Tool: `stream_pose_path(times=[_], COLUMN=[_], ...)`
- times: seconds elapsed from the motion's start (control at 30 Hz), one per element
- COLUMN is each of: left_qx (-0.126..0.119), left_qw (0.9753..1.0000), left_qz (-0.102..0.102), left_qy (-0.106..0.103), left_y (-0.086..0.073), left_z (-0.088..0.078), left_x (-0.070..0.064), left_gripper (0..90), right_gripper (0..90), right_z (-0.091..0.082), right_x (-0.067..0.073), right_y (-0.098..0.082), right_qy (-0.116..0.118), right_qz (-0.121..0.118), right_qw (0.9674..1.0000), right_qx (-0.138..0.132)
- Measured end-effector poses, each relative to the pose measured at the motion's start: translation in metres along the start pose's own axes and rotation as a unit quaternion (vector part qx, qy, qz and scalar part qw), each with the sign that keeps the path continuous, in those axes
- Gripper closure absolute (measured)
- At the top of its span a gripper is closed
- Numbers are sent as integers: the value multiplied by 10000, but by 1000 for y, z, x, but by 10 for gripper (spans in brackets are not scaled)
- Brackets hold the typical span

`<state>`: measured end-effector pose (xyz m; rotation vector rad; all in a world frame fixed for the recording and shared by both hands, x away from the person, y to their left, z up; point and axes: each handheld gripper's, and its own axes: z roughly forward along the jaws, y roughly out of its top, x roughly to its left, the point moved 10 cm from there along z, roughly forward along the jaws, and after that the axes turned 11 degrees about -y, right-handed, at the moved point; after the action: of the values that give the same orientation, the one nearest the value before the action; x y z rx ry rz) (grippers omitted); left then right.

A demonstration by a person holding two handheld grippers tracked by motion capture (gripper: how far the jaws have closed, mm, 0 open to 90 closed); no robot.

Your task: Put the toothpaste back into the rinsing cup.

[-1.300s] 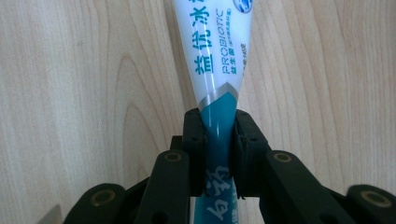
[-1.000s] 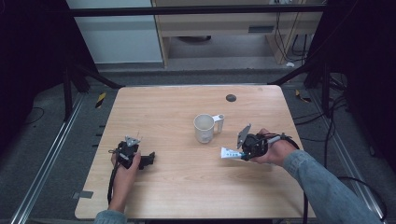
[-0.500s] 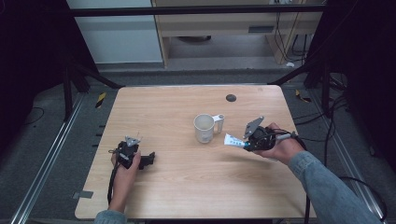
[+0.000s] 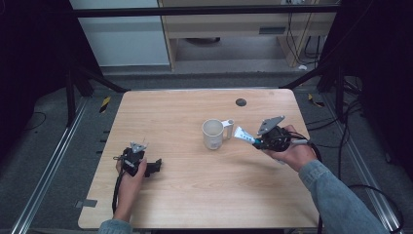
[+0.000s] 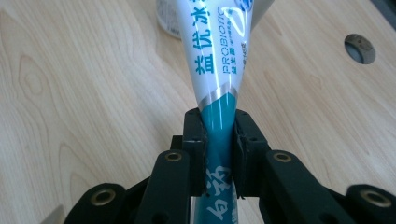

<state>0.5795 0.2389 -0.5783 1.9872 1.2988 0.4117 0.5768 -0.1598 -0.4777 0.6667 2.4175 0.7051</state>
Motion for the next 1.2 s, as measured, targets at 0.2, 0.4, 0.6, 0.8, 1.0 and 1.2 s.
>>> stream_pose_path(times=[0.2, 0.4, 0.6, 0.8, 1.0, 1.2], left_qx=[3, 2, 3, 3, 3, 3], left_qw=[10000, 10000, 10000, 10000, 10000, 10000], left_qz=[2, 2, 2, 0, 2, 2], left_qy=[-2, 0, -2, -2, -2, -1], left_y=[0, 0, 0, 0, 0, 0], left_z=[0, 0, 0, 0, 0, 0], left_x=[0, 0, 0, 0, 0, 0], left_gripper=[0, 0, 0, 0, 0, 0], right_gripper=[777, 776, 775, 775, 775, 774], right_z=[0, -2, -4, -2, -1, 1], right_x=[-1, -5, -10, -13, -16, -13], right_y=[3, 9, 22, 33, 43, 57], right_qy=[-58, -136, -291, -464, -648, -740], right_qz=[182, 497, 806, 1084, 1364, 1546], right_qw=[9998, 9983, 9952, 9907, 9845, 9793], right_qx=[-100, -254, -473, -678, -887, -1077])
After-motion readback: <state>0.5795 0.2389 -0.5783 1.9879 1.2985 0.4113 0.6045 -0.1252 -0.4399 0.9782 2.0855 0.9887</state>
